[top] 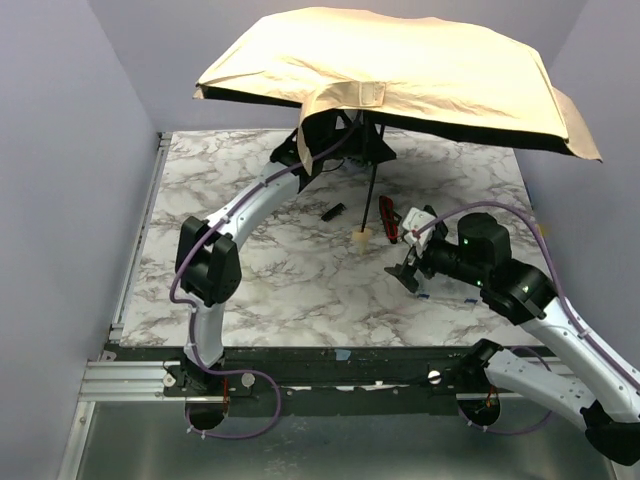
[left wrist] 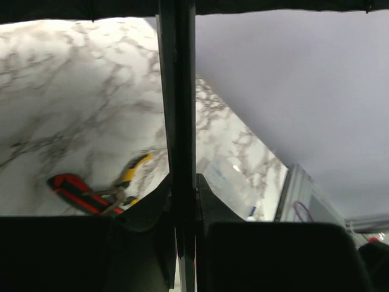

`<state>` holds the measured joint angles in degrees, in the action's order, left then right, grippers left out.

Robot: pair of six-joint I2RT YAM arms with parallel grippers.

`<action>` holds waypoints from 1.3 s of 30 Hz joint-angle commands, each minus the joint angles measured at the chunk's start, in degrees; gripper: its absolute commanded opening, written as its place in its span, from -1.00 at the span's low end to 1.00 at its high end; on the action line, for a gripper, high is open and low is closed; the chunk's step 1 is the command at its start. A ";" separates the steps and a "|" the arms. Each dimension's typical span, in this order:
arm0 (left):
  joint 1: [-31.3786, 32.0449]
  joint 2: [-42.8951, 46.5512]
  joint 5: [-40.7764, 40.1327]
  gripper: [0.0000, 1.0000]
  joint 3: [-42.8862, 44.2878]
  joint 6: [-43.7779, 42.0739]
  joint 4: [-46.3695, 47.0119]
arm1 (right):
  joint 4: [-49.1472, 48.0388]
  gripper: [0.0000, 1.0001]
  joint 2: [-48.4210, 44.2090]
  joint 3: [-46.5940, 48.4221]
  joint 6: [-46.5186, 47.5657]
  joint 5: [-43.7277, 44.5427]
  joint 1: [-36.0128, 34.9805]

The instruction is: Open the umbrella

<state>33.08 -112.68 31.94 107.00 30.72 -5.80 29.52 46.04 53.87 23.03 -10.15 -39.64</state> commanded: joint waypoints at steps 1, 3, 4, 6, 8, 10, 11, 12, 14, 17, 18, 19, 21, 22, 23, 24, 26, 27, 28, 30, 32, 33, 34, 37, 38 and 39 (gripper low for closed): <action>2.20 -1.96 9.71 -1.00 6.04 2.77 9.89 | 7.89 0.99 -1.17 -0.97 6.40 -8.45 0.15; 3.11 -3.73 12.16 -1.00 7.89 3.16 10.05 | 9.15 0.99 -1.60 -0.65 7.32 -10.05 0.17; 3.46 -4.85 13.35 -1.00 8.85 3.27 9.70 | 9.62 0.99 -1.78 -0.55 7.73 -10.47 0.18; 4.13 -7.40 15.35 -1.00 10.96 4.00 9.09 | 9.86 0.99 -2.28 -0.38 8.09 -11.06 0.17; 4.50 -9.85 16.81 -1.00 12.76 4.05 8.73 | 9.86 0.99 -2.70 -0.02 8.32 -11.68 0.17; 5.01 -11.78 17.43 -1.00 14.66 2.01 7.29 | 9.68 0.99 -2.51 0.34 7.80 -11.84 0.16; 5.29 -12.75 17.77 -1.00 15.65 1.03 6.50 | 9.62 0.99 -2.38 0.46 7.48 -11.70 0.23; 5.48 -13.43 18.31 -1.00 16.43 0.74 6.34 | 9.68 0.99 -2.21 0.55 7.27 -11.73 0.20; 5.76 -15.49 19.14 -1.00 17.75 0.91 6.30 | 9.35 0.99 -2.09 0.57 6.99 -12.05 0.13; 6.13 -17.93 19.90 -1.00 18.84 0.19 7.51 | 9.38 0.99 -1.33 0.80 6.36 -12.49 0.18; 6.27 -18.68 19.96 -1.00 19.21 0.13 7.91 | 9.63 0.99 -1.01 0.87 6.32 -12.68 0.13; 6.57 -19.32 19.87 -1.00 19.68 -0.47 7.62 | 9.70 0.99 -0.74 0.93 6.26 -12.84 0.13; 7.14 -20.47 19.42 -1.00 20.32 -2.71 6.64 | 10.01 0.99 -0.53 0.30 6.35 -13.13 0.22; 7.29 -21.05 19.22 -1.00 20.28 -3.26 6.68 | 10.12 0.99 -0.50 -0.12 6.57 -13.14 0.14; 7.32 -21.58 19.05 -1.00 20.29 -3.32 6.79 | 10.05 0.99 -0.38 -0.65 6.70 -12.85 0.16; 7.27 -22.01 18.68 -0.92 20.28 -3.45 6.72 | 9.72 0.99 -0.29 -1.18 6.72 -12.01 0.13; 7.07 -22.25 17.97 -0.61 20.23 -4.91 5.90 | 9.12 0.99 -0.17 -2.18 6.77 -10.26 0.15; 6.94 -21.79 17.42 -0.44 19.74 -5.65 4.57 | 8.88 0.98 -0.12 -2.50 6.77 -9.39 0.17; 6.54 -21.07 17.11 -0.25 18.60 -5.76 4.75 | 8.49 0.98 -0.09 -2.92 6.66 -8.76 0.17; 5.44 -18.66 16.13 -0.02 14.75 -5.43 5.53 | 7.94 0.98 -0.30 -4.07 7.13 -8.27 0.14; 4.30 -15.62 15.16 0.16 10.36 -5.31 7.56 | 7.22 0.98 -0.66 -5.75 8.04 -8.37 0.14; 3.59 -13.95 15.22 0.24 8.19 -5.53 7.71 | 6.71 0.98 -0.83 -6.51 8.37 -8.32 0.15; 3.13 -12.52 15.08 0.30 6.31 -5.96 7.52 | 6.18 0.98 -1.05 -7.42 8.74 -8.17 0.10; 1.68 -7.45 15.30 0.51 -0.42 -8.01 6.42 | 4.84 0.98 -1.56 -9.56 9.93 -7.74 0.09; 1.37 -5.62 15.39 0.57 -2.42 -8.93 5.94 | 4.58 0.98 -1.65 -10.22 10.18 -7.66 0.09; 1.01 -4.34 15.43 0.62 -4.88 -9.51 5.89 | 4.43 0.98 -1.68 -10.87 10.63 -7.74 0.09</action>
<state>35.97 -126.21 47.75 108.79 25.04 -0.58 36.51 45.30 45.15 31.51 -19.40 -39.64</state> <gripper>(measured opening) 0.750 0.990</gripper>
